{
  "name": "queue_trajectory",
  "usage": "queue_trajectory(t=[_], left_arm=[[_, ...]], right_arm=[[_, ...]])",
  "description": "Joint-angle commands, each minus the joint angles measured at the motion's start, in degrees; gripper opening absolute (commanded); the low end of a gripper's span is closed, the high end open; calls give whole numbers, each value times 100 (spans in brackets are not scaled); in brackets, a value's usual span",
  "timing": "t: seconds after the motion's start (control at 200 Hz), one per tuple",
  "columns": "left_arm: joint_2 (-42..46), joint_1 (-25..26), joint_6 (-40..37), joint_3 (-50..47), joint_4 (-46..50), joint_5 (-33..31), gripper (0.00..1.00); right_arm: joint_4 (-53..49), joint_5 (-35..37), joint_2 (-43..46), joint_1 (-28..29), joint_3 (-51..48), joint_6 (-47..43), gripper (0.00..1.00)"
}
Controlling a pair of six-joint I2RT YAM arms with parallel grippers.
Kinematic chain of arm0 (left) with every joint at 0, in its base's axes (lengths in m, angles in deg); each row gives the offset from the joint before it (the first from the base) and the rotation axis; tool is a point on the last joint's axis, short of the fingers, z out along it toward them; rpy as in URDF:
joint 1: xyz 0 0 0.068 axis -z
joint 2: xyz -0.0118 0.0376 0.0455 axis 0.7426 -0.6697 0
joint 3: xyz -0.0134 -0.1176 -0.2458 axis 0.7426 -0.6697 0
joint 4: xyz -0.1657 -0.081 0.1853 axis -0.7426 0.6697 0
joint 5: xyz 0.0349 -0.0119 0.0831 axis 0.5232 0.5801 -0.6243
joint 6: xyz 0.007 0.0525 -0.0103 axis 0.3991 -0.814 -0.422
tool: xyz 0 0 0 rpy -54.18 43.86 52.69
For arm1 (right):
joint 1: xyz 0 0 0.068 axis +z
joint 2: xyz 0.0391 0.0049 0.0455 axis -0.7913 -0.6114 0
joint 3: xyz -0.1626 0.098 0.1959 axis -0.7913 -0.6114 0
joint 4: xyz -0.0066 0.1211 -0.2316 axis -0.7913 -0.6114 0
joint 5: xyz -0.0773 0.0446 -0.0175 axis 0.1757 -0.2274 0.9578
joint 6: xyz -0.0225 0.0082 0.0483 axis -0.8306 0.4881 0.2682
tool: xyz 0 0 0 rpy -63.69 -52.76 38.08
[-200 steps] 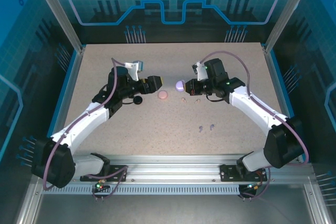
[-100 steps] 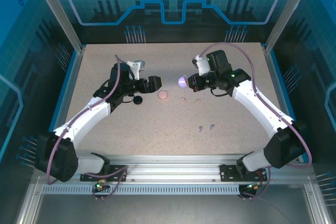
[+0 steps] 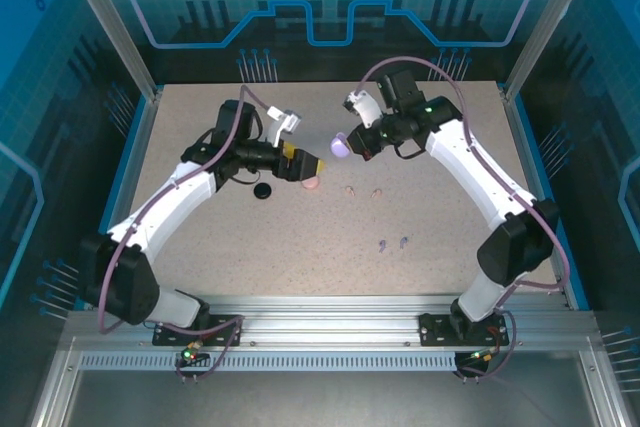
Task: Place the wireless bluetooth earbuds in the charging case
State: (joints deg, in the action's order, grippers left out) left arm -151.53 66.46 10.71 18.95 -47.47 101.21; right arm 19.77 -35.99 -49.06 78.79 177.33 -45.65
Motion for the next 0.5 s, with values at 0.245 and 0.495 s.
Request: queue_trajectory(t=[0.245, 0.495], left_arm=[[-762, -215, -1224, 1144, 1606, 1342, 87], [-972, -215, -1413, 1363, 1729, 1469, 78]], right_arm=[[-661, -110, -224, 303, 545, -704, 0], [-799, -151, -408, 504, 831, -729, 0]])
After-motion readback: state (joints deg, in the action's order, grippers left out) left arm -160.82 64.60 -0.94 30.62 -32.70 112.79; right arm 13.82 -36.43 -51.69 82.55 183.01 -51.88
